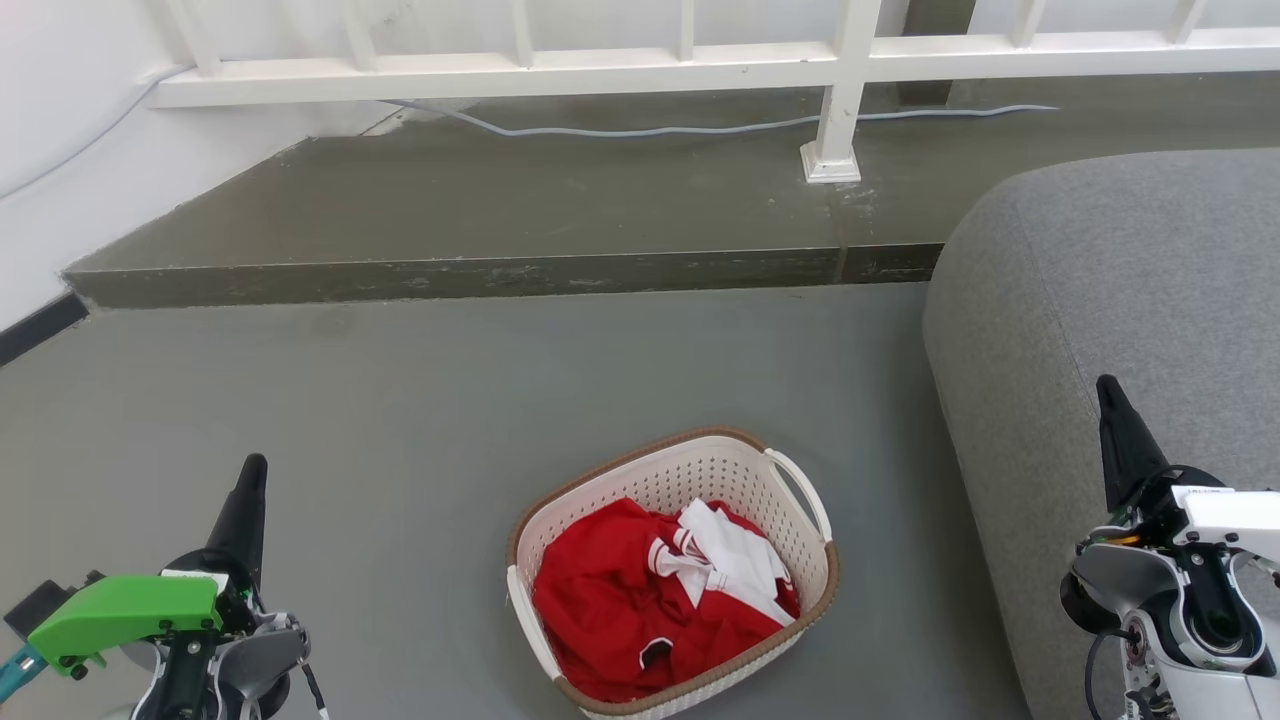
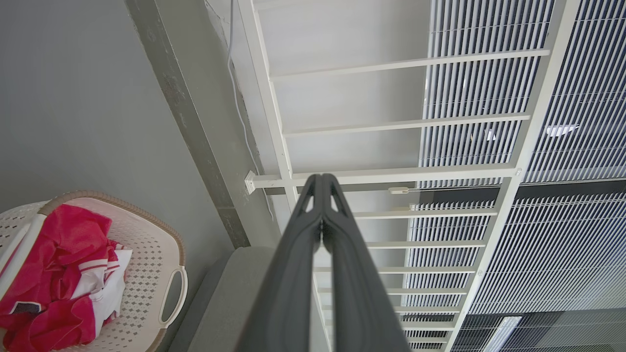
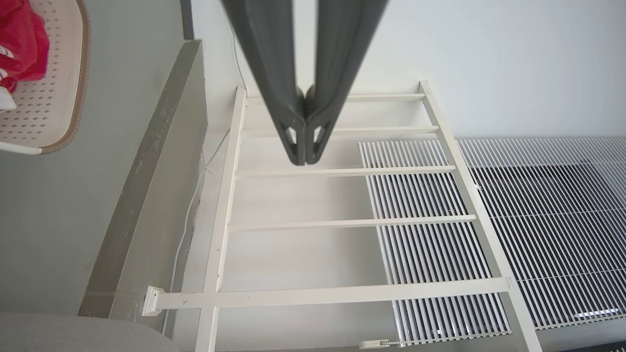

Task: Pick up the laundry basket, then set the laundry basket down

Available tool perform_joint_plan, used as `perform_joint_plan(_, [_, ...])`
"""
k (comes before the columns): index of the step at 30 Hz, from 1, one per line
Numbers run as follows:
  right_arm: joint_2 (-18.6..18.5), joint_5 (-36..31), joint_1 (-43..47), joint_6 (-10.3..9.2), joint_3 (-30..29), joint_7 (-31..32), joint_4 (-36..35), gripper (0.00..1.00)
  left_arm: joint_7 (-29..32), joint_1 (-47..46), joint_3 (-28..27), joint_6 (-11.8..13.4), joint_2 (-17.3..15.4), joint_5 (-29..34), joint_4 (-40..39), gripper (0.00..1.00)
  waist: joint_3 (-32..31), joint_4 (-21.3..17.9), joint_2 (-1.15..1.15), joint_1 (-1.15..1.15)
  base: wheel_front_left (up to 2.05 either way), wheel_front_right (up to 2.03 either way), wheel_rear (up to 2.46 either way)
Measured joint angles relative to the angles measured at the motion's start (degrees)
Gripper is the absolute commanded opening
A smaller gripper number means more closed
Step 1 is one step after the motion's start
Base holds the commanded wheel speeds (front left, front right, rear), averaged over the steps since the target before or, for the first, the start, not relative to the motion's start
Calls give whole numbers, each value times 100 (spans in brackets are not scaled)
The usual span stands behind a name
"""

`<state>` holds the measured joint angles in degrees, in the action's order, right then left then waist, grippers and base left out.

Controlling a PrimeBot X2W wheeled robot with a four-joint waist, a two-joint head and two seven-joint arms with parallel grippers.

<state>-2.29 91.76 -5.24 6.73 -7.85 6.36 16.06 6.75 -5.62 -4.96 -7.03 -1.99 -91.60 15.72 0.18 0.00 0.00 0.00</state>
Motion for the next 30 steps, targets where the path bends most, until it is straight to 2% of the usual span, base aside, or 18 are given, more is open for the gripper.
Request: perform_joint_plan(30, [0,0,0,0,0,0,0,0,0,0,0,0,0,0,0,0,0,0,0,0,0,0,0])
